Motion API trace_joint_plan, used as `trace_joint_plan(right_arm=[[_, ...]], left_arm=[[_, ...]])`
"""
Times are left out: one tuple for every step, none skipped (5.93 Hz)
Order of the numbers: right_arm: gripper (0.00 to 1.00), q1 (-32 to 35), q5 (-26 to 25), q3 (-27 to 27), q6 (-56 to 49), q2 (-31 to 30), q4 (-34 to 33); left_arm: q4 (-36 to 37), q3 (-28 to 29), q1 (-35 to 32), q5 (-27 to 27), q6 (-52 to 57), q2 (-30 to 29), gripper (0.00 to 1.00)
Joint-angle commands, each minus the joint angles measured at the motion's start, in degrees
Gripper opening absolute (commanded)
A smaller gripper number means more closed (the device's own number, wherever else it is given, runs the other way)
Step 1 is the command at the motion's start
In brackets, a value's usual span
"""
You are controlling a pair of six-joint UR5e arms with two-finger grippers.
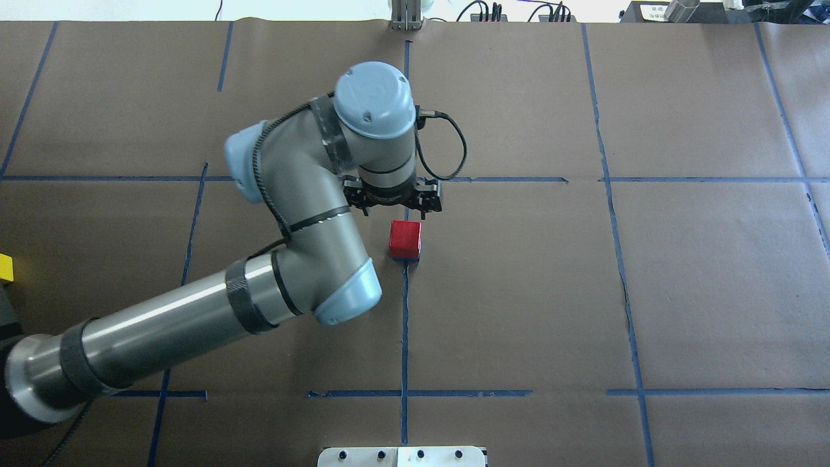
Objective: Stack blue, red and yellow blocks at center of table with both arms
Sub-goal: 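Move the left arm back toward the yellow cube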
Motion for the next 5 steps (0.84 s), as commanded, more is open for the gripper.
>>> trace_joint_plan(right_arm=[[1.00,0.00,0.00,0.00,0.00,0.01,0.00],[1.00,0.00,0.00,0.00,0.00,0.01,0.00],[1.00,0.00,0.00,0.00,0.00,0.01,0.00],[1.00,0.00,0.00,0.00,0.00,0.01,0.00],[1.00,0.00,0.09,0.00,0.00,0.01,0.00]], left_arm=[[0.13,-14.79,-7.28,-6.31,9.54,16.54,1.00],[-0.04,-21.58,-10.53,-6.41,12.90,25.43,1.00],[-0.91,-26.26,-14.83,-6.58,13.63,36.05,1.00],[-1.70,-27.70,-18.35,-6.59,18.43,43.81,1.00],[-4.67,-27.89,-22.39,-6.59,21.17,53.03,1.00]])
